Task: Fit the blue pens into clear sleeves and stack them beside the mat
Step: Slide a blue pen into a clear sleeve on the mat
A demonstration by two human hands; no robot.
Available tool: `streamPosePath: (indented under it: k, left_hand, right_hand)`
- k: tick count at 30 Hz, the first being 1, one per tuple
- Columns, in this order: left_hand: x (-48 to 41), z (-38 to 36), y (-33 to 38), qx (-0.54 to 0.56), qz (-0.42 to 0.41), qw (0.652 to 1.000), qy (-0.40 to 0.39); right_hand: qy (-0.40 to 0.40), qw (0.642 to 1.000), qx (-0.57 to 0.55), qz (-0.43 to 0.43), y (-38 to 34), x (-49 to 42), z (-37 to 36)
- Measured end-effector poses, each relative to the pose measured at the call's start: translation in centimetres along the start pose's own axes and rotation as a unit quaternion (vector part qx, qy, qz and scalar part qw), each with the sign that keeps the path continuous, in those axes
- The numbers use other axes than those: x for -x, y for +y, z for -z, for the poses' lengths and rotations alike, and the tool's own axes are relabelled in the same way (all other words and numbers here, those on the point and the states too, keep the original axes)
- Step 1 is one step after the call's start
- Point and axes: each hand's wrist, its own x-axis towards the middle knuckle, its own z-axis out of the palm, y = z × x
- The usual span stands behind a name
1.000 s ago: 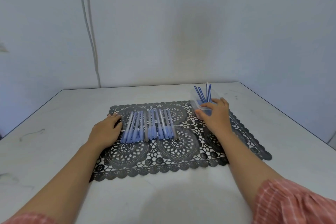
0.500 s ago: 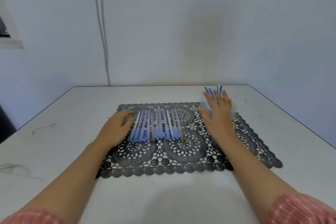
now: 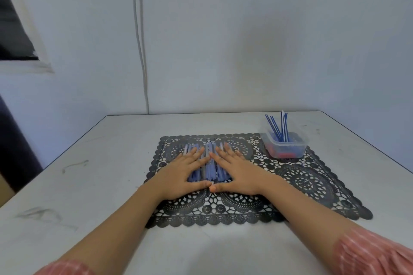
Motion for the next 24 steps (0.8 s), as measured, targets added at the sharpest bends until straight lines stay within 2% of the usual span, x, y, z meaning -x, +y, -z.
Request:
streamPosePath:
  k: [16, 24]
  left_hand:
    - [-4.4, 0.8, -2.5, 0.034, 0.012, 0.998, -0.044]
    - [-4.9, 0.0, -2.7, 0.037, 0.018, 0.999, 0.010]
  right_hand:
    - [-0.016, 0.999, -0.020, -0.028, 1.0, -3.0, 1.3]
    - [0.021, 0.999, -0.014, -0.044, 1.6, -4.1, 0.5]
